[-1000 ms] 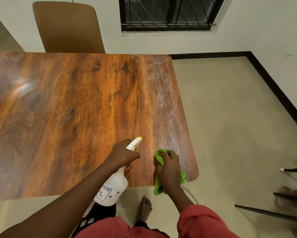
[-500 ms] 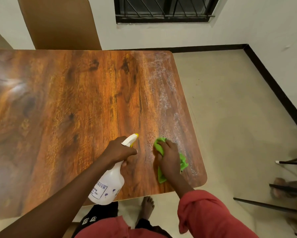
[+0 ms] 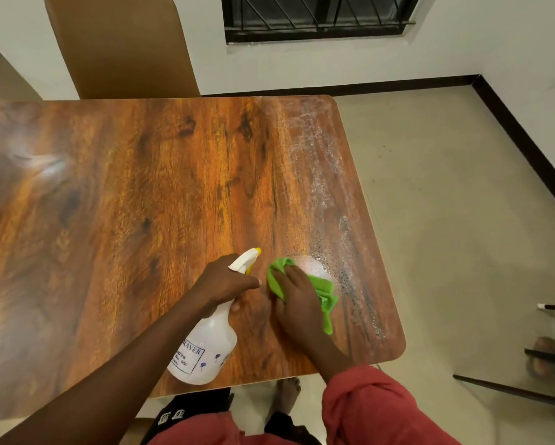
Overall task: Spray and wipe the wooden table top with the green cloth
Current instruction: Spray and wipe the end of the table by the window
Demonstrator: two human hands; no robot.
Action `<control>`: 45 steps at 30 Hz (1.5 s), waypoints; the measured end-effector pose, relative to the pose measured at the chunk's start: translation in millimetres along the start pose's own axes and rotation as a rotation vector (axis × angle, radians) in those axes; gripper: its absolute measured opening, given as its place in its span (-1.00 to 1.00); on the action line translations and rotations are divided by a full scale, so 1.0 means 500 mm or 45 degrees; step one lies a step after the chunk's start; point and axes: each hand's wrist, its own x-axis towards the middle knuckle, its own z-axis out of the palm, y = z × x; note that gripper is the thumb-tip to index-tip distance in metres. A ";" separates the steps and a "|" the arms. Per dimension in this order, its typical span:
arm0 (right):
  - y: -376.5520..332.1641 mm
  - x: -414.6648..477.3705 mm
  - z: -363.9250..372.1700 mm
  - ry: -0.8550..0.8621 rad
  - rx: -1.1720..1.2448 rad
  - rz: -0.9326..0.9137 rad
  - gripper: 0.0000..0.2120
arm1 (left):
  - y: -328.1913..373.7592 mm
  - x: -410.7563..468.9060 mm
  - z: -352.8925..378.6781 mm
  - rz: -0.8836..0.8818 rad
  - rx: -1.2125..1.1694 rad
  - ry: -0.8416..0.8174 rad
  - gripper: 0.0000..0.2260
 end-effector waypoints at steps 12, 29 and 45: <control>0.045 0.102 -0.016 0.064 -0.039 0.290 -0.45 | 0.004 0.034 -0.066 -0.040 0.020 0.018 -0.59; -0.118 0.054 0.099 -0.079 0.016 -0.067 -0.46 | -0.002 0.090 -0.147 -0.058 -0.030 0.008 -0.67; -0.060 0.173 0.051 0.085 0.012 0.234 -0.44 | 0.064 0.178 -0.147 0.025 -0.008 -0.071 -0.65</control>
